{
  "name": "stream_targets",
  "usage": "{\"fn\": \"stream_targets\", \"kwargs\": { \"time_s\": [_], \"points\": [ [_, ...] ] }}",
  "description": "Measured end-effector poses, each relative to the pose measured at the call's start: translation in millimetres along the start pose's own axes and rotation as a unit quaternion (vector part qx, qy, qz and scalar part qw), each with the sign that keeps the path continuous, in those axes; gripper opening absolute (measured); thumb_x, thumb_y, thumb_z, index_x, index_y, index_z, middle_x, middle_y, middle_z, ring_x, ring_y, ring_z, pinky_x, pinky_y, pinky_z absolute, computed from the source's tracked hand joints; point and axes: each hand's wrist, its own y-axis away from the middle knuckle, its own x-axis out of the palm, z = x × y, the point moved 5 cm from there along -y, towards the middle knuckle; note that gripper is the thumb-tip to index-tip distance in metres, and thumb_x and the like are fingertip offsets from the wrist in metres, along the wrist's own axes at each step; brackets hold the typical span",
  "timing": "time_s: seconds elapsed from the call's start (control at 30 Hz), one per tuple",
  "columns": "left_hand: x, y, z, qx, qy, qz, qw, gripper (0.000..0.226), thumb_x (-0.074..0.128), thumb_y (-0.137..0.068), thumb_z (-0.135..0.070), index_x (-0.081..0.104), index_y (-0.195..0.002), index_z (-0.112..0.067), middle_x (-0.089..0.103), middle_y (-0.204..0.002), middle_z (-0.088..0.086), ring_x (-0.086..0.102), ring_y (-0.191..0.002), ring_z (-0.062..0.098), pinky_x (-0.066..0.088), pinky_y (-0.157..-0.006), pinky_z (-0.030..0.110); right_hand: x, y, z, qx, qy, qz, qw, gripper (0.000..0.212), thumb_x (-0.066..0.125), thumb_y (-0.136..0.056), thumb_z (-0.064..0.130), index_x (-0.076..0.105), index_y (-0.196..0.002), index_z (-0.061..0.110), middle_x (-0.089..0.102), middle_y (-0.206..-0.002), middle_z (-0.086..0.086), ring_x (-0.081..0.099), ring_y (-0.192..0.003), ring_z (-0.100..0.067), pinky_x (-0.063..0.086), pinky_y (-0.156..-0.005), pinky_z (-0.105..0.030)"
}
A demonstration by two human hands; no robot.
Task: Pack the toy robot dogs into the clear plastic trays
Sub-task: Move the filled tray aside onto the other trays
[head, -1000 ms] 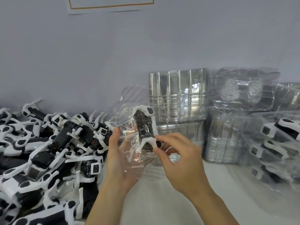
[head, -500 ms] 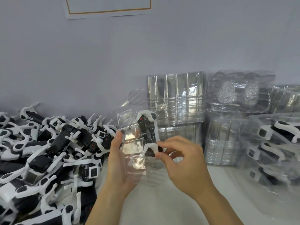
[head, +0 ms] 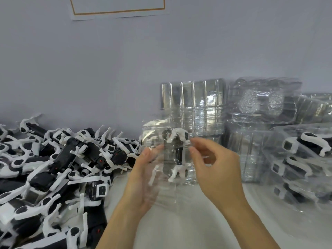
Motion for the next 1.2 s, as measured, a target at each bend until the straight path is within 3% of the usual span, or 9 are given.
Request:
{"fn": "stream_targets", "kwargs": {
  "time_s": [0.03, 0.13, 0.3, 0.43, 0.57, 0.73, 0.93, 1.1, 1.2],
  "points": [
    [2, 1, 1, -0.003, -0.013, 0.001, 1.0, 0.055, 0.073, -0.069, -0.06, 0.077, -0.111, -0.025, 0.073, -0.119, 0.006, 0.07, -0.106, 0.025, 0.055, -0.092, 0.052, -1, -1, 1, 0.005, -0.014, -0.016, 1.0, 0.027, 0.072, -0.091, 0.014, 0.071, -0.108, 0.035, 0.071, -0.09, 0.025, 0.068, -0.085, 0.004, 0.05, -0.073, -0.007],
    [10, 4, 1, -0.007, -0.016, 0.017, 1.0, 0.055, 0.076, -0.064, -0.056, 0.078, -0.106, -0.023, 0.075, -0.115, 0.003, 0.074, -0.093, 0.017, 0.06, -0.071, 0.033, -5, -2, 0, 0.022, -0.044, -0.037, 0.998, 0.033, 0.075, -0.088, 0.015, 0.067, -0.111, 0.039, 0.071, -0.09, 0.02, 0.068, -0.087, 0.002, 0.051, -0.072, -0.007],
    [20, 5, 0, 0.004, -0.051, 0.035, 0.998, 0.05, 0.07, -0.067, -0.058, 0.078, -0.106, -0.027, 0.074, -0.117, 0.003, 0.074, -0.097, 0.023, 0.06, -0.069, 0.033, -7, -4, -5, 0.032, -0.044, -0.044, 0.998, 0.025, 0.074, -0.09, 0.015, 0.073, -0.109, 0.03, 0.073, -0.099, 0.013, 0.069, -0.091, -0.002, 0.054, -0.077, -0.013],
    [24, 8, -3, 0.013, -0.06, 0.06, 0.996, 0.044, 0.067, -0.066, -0.059, 0.08, -0.1, -0.035, 0.077, -0.109, -0.008, 0.074, -0.076, 0.01, 0.058, -0.066, 0.025, -7, -4, -5, 0.033, -0.042, -0.041, 0.998, 0.024, 0.074, -0.09, 0.015, 0.073, -0.108, 0.03, 0.073, -0.096, 0.015, 0.07, -0.091, -0.004, 0.054, -0.078, -0.014],
    [27, 10, -5, 0.02, -0.071, 0.068, 0.995, 0.029, 0.056, -0.084, -0.048, 0.08, -0.098, -0.039, 0.077, -0.104, -0.011, 0.071, -0.071, 0.005, 0.058, -0.069, 0.024, -7, -3, -3, 0.022, -0.03, -0.042, 0.998, 0.022, 0.073, -0.09, 0.016, 0.072, -0.105, 0.032, 0.072, -0.095, 0.017, 0.07, -0.09, -0.003, 0.054, -0.078, -0.014],
    [30, 10, -10, 0.027, -0.088, 0.072, 0.993, 0.025, 0.065, -0.079, -0.051, 0.08, -0.094, -0.037, 0.077, -0.102, -0.012, 0.075, -0.09, 0.013, 0.06, -0.071, 0.026, -7, -3, -5, 0.03, -0.023, -0.042, 0.998, 0.017, 0.073, -0.09, 0.015, 0.074, -0.103, 0.025, 0.072, -0.093, 0.017, 0.069, -0.09, -0.004, 0.055, -0.076, -0.015],
    [29, 10, -12, 0.038, -0.093, 0.076, 0.992, 0.031, 0.064, -0.074, -0.053, 0.08, -0.094, -0.037, 0.076, -0.105, -0.013, 0.074, -0.095, 0.011, 0.058, -0.07, 0.022, -6, -1, -4, 0.03, -0.015, -0.045, 0.998, 0.017, 0.072, -0.09, 0.013, 0.073, -0.103, 0.024, 0.072, -0.093, 0.018, 0.069, -0.09, -0.004, 0.056, -0.076, -0.017],
    [24, 6, -15, 0.066, -0.156, 0.052, 0.984, 0.04, 0.063, -0.079, -0.056, 0.077, -0.108, -0.032, 0.075, -0.115, -0.003, 0.071, -0.108, 0.018, 0.059, -0.082, 0.032, -8, -1, -6, 0.033, -0.022, -0.052, 0.998, 0.019, 0.074, -0.088, 0.011, 0.076, -0.103, 0.023, 0.073, -0.089, 0.021, 0.068, -0.085, 0.001, 0.049, -0.067, -0.006],
    [19, 3, -22, 0.102, -0.219, 0.04, 0.97, 0.047, 0.064, -0.078, -0.055, 0.076, -0.114, -0.028, 0.074, -0.116, 0.0, 0.067, -0.114, 0.016, 0.049, -0.094, 0.031, -11, -3, -12, 0.043, 0.003, -0.036, 0.998, 0.018, 0.069, -0.091, 0.011, 0.077, -0.099, 0.025, 0.072, -0.087, 0.024, 0.068, -0.083, 0.002, 0.047, -0.066, -0.005]
  ]
}}
